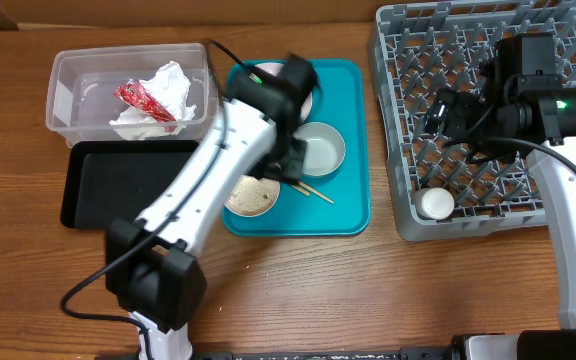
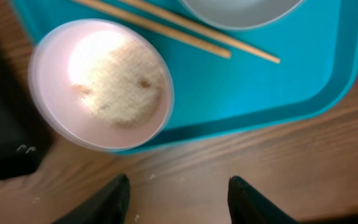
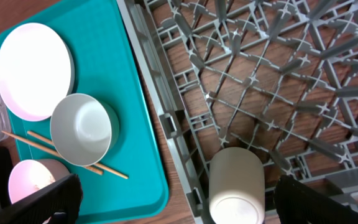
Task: Sort waste into correct bins and load items into the dishwasher
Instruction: 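Grasp the pink rice bowl with the left gripper and lift it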
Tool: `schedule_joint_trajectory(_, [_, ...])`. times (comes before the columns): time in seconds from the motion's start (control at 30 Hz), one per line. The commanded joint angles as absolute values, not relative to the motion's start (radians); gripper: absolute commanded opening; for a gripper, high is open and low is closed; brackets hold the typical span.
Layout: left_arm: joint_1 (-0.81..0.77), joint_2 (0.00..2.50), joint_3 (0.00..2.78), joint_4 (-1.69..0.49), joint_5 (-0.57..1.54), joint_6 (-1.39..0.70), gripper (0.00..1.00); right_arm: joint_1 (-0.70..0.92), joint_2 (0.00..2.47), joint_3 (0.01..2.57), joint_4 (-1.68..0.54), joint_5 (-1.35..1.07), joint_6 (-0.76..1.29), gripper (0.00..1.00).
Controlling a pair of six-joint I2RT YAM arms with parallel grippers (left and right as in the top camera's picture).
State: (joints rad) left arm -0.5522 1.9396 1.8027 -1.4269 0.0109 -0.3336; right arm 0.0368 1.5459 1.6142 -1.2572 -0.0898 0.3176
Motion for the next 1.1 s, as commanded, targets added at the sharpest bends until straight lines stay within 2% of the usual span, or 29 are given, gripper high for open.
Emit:
schedule_joint_trajectory(0.0, [-0.589,1.935,1.667,-1.321,-0.012,-0.368,0.48,0.033,1.539,1.630,-1.258,-0.091,0.317,1.00])
schedule_joint_trajectory(0.1, [-0.588,1.935,1.557,-1.201,-0.019,-0.340,0.37,0.033,1.539,1.630,-1.267,-0.093,0.313,1.00])
schedule_joint_trajectory(0.17, [-0.582,1.935,1.509,-1.146,-0.047,-0.340,0.34,0.033,1.539,1.630,-1.271,-0.093,0.313,1.00])
schedule_joint_trajectory(0.47, [-0.575,1.936,1.403,-0.994,-0.134,-0.337,0.33,0.033,1.539,1.629,-1.271,-0.099,0.312,1.00])
schedule_joint_trajectory(0.57, [-0.574,1.937,1.371,-0.971,-0.142,-0.336,0.33,0.033,1.539,1.629,-1.271,-0.099,0.312,1.00])
schedule_joint_trajectory(0.67, [-0.574,1.937,1.348,-0.955,-0.150,-0.336,0.27,0.033,1.539,1.629,-1.270,-0.099,0.312,1.00])
schedule_joint_trajectory(0.77, [-0.574,1.937,1.344,-0.952,-0.155,-0.337,0.20,0.033,1.539,1.629,-1.270,-0.099,0.312,1.00])
schedule_joint_trajectory(0.87, [-0.574,1.937,1.345,-0.952,-0.161,-0.337,0.05,0.033,1.539,1.629,-1.266,-0.109,0.312,1.00])
schedule_joint_trajectory(1.07, [-0.563,1.930,1.417,-1.040,-0.130,-0.358,0.04,0.033,1.539,1.629,-1.263,-0.125,0.308,1.00])
